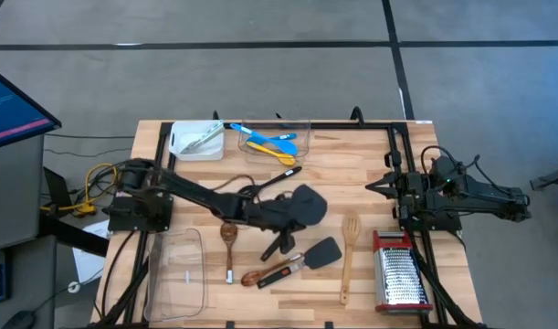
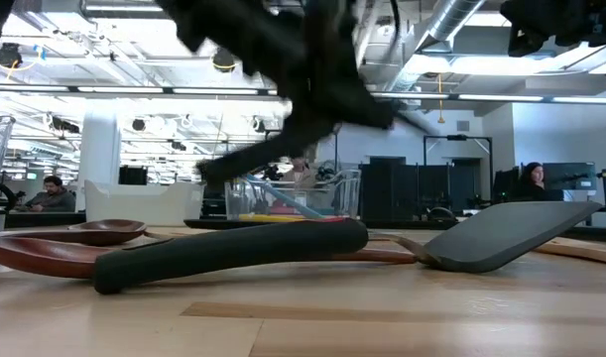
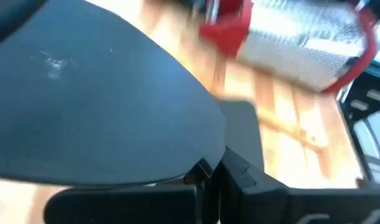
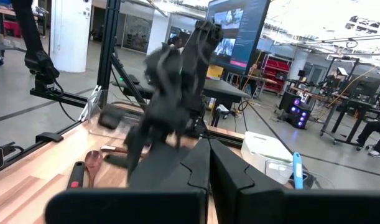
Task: Pick & Place Kitchen Items
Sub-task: Put the black slotted spatula into the bottom transparent bin
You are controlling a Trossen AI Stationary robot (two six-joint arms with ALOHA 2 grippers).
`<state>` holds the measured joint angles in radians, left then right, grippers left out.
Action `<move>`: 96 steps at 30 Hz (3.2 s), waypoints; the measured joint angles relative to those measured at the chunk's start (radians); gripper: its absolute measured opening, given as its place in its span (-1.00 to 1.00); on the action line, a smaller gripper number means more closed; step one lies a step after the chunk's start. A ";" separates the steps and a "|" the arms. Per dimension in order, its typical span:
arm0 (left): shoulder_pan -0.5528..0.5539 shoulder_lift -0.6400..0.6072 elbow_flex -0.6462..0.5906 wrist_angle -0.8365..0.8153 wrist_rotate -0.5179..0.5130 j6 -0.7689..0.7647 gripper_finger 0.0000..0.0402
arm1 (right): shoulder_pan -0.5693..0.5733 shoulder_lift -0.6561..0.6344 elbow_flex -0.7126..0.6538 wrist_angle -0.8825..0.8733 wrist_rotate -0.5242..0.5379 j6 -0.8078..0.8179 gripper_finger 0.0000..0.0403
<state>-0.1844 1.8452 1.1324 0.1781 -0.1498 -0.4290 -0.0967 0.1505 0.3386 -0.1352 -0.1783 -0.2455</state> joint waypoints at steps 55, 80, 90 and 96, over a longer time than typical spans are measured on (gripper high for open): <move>-0.595 -0.699 -0.141 -1.096 -0.550 -0.908 -0.99 | -0.004 0.000 0.000 -0.015 0.027 0.003 -1.00; -0.971 -0.694 -0.234 -1.208 -0.474 -1.492 -0.99 | -0.005 0.071 0.000 -0.015 0.027 0.002 -1.00; -1.054 -0.693 -0.256 -1.210 -0.454 -1.543 -0.99 | -0.005 0.144 0.000 -0.011 0.076 -0.024 -1.00; -1.029 -0.693 -0.332 -1.209 -0.496 -1.546 -0.99 | -0.005 0.150 0.000 -0.006 0.077 -0.024 -1.00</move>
<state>-1.2134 1.1522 0.8007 -1.0307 -0.6454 -1.9752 -0.1017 0.3002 0.3389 -0.1413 -0.1017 -0.2695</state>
